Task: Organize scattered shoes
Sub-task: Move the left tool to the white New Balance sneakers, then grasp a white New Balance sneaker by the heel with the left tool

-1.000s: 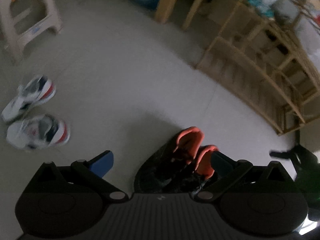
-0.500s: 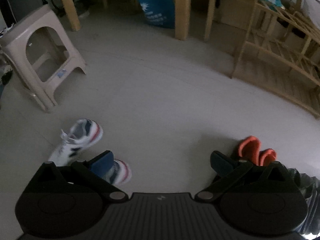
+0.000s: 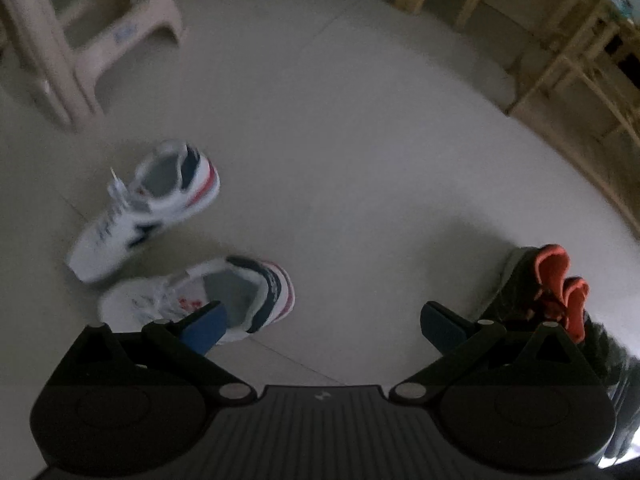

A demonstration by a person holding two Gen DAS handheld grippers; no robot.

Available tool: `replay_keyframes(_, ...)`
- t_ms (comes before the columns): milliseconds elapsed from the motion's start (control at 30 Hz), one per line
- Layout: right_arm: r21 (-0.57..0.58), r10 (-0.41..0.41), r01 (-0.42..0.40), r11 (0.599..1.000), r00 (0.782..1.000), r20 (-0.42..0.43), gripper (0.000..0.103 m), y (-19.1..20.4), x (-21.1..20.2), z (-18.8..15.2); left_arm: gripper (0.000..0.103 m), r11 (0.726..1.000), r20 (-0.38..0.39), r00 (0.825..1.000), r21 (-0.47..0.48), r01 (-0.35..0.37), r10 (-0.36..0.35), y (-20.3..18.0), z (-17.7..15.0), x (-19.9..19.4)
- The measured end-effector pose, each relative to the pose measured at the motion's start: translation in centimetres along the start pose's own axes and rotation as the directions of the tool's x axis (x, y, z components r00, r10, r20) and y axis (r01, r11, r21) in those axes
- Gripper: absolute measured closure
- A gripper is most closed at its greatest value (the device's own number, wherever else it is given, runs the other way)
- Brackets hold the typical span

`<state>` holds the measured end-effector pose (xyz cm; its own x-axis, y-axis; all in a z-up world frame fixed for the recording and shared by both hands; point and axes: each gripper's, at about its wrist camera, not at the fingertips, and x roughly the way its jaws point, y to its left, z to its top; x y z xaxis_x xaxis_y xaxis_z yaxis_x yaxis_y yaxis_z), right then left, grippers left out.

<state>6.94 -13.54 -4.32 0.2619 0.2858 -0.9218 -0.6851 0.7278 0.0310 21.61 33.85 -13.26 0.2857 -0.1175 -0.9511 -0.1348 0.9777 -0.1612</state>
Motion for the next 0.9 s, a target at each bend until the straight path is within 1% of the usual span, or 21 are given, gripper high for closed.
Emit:
replay_keyframes(67, -0.007, 0.02, -0.02, 1.0, 1.0, 0.001, 0.0, 0.4, 0.0, 0.2, 0.0, 1.0, -0.017, 1.0, -0.025, 0.016, -0.017, 1.1, 0.0, 2.3)
replay_keyframes(167, -0.02, 0.037, -0.037, 0.999, 0.999, -0.002, 0.0, 0.9, -0.2, 0.6, 0.0, 0.999, -0.021, 1.0, -0.039, 0.017, -0.018, 1.8, 0.2, 4.8)
replay_keyframes(300, -0.021, 0.054, -0.054, 0.998, 0.999, 0.0, 0.0, 1.0, -0.2, 1.1, 0.001, 0.999, -0.057, 0.998, -0.045, -0.01, 0.008, 2.3, 0.7, 7.7)
replay_keyframes(367, -0.019, 0.063, -0.063, 0.998, 0.998, 0.001, 0.0, 1.0, -0.3, 1.3, 0.002, 0.999, -0.067, 0.998, -0.052, -0.013, 0.01, 2.6, 0.9, 9.2)
replay_keyframes(400, -0.018, 0.07, -0.07, 0.997, 0.998, 0.001, 0.0, 0.9, -0.3, 1.3, 0.005, 0.998, -0.072, 0.997, -0.057, -0.013, 0.009, 2.7, 1.0, 10.0)
replay_keyframes(467, -0.017, 0.079, -0.079, 0.997, 0.997, -0.005, 0.0, 0.8, -0.3, 1.2, 0.022, 0.998, -0.09, 0.995, -0.055, -0.04, 0.035, 2.7, 1.2, 10.9)
replay_keyframes(500, -0.013, 0.08, -0.08, 0.997, 0.997, -0.008, 0.0, 0.6, -0.3, 1.1, 0.057, 0.997, -0.1, 0.994, -0.054, -0.056, 0.05, 2.7, 1.3, 11.3)
replay_keyframes(533, -0.008, 0.079, -0.079, 0.997, 0.997, -0.01, 0.0, 0.5, -0.3, 1.1, 0.085, 0.996, -0.11, 0.992, -0.052, -0.071, 0.065, 2.7, 1.3, 11.7)
replay_keyframes(600, 0.011, 0.077, -0.077, 0.997, 0.997, -0.019, 0.0, 0.1, -0.2, 0.8, 0.088, 0.994, -0.129, 0.987, -0.047, -0.103, 0.096, 2.7, 1.5, 12.5)
replay_keyframes(667, 0.027, 0.079, -0.078, 0.997, 0.997, -0.025, 0.0, -0.3, -0.2, 0.7, 0.088, 0.99, -0.145, 0.981, -0.041, -0.137, 0.129, 2.5, 1.6, 13.0)
replay_keyframes(733, 0.046, 0.081, -0.08, 0.996, 0.996, -0.025, 0.0, -0.7, -0.4, 0.6, 0.088, 0.984, -0.157, 0.972, -0.003, -0.176, 0.173, 1.0, 1.4, 12.9)
replay_keyframes(800, 0.051, 0.095, -0.094, 0.994, 0.995, -0.012, 0.0, -0.8, -0.9, 0.6, 0.088, 0.987, -0.163, 0.974, 0.016, -0.159, 0.159, -0.7, 0.8, 13.0)
replay_keyframes(900, 0.041, 0.103, -0.103, 0.994, 0.995, 0.016, 0.0, -0.7, -1.7, 0.7, 0.088, 0.991, -0.159, 0.979, 0.061, -0.121, 0.129, -4.4, -0.1, 13.4)
